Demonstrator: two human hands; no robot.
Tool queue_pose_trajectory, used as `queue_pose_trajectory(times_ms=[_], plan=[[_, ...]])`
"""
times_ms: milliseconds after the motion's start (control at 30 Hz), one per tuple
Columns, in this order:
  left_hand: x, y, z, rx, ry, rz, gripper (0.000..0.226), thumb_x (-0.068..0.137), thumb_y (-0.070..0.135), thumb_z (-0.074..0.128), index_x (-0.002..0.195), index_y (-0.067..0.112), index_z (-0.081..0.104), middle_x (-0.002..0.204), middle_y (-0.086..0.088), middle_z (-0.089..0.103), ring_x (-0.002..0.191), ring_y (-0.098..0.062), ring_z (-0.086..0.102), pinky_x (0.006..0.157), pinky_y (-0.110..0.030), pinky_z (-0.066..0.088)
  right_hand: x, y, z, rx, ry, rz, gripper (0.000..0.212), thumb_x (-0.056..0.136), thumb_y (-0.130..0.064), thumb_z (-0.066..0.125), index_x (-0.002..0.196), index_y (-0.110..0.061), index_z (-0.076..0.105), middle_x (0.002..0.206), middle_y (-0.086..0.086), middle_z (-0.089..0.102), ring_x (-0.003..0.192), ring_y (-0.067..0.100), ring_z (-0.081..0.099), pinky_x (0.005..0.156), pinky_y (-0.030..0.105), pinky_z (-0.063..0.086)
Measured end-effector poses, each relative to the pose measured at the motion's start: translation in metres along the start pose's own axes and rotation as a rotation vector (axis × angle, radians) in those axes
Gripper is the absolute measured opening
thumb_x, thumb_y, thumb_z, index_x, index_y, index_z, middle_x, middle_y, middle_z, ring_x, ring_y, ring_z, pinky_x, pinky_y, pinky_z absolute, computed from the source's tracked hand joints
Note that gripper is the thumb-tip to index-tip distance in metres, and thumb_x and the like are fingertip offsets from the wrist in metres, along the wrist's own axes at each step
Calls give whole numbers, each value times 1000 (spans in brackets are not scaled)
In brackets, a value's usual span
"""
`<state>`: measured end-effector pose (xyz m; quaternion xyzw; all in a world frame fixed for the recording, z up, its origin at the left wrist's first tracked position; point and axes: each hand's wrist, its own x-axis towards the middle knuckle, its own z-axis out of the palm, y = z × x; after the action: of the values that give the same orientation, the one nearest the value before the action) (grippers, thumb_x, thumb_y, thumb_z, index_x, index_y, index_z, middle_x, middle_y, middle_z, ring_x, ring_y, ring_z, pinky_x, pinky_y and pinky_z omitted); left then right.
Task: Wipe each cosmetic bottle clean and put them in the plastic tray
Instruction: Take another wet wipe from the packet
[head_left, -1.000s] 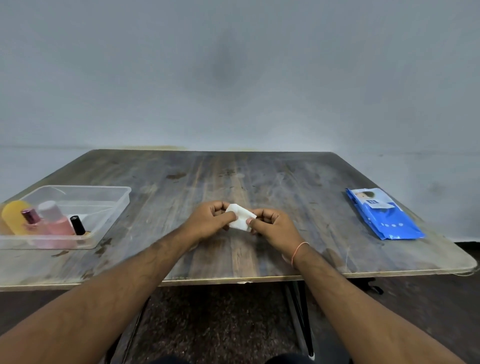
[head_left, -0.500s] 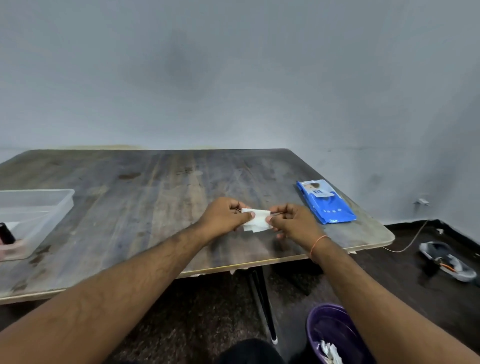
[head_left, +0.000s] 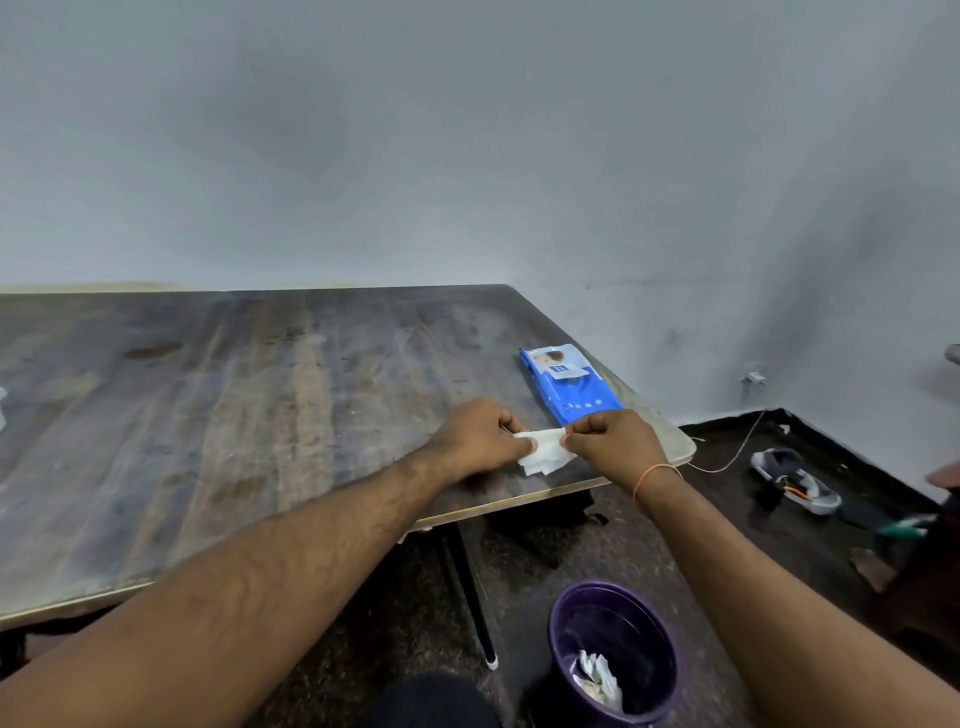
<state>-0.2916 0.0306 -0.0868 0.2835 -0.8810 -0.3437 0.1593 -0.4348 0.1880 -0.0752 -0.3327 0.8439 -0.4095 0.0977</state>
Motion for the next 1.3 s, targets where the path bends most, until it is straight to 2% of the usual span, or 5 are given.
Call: queue_pose_trajectory(times_ms=[500, 733, 833, 967, 1300], plan=[[-9, 0, 7, 95, 61, 13, 53, 84, 56, 87, 125, 26, 72, 95, 13, 74, 96, -10, 72, 81, -28, 55, 3, 5, 5, -266, 6, -34, 7, 92, -26, 74, 89, -32, 78, 87, -12, 75, 95, 15, 71, 83, 27, 51], [-43, -17, -17, 183, 169, 113, 61, 97, 57, 72, 147, 27, 58, 119, 13, 73, 114, -11, 68, 98, -36, 57, -8, 7, 17, -226, 175, -216, 35, 100, -7, 55, 130, -11, 75, 134, 10, 72, 125, 31, 67, 106, 38, 49], [-61, -35, -36, 303, 319, 167, 69, 108, 58, 49, 167, 30, 30, 167, 4, 40, 158, -24, 33, 124, -53, 40, -16, -4, 31, -264, 224, -359, 43, 100, -6, 54, 141, -10, 67, 143, 11, 66, 135, 34, 58, 111, 45, 47], [-87, -65, -67, 416, 391, 172, 74, 113, 55, 35, 173, 37, -4, 181, 18, -11, 167, -17, -20, 132, -58, 0, -26, -40, 61, -307, 232, -513, 56, 102, -14, 57, 157, -14, 50, 165, 6, 46, 155, 30, 39, 123, 58, 36], [-159, -130, -149, 544, 516, -34, 80, 113, 60, 25, 165, 36, -32, 174, 17, -37, 162, -18, -34, 130, -57, -14, -71, -157, 142, -461, -10, -672, 70, 112, -48, 32, 171, -31, -1, 177, -18, -18, 165, 14, -18, 128, 69, 0]])
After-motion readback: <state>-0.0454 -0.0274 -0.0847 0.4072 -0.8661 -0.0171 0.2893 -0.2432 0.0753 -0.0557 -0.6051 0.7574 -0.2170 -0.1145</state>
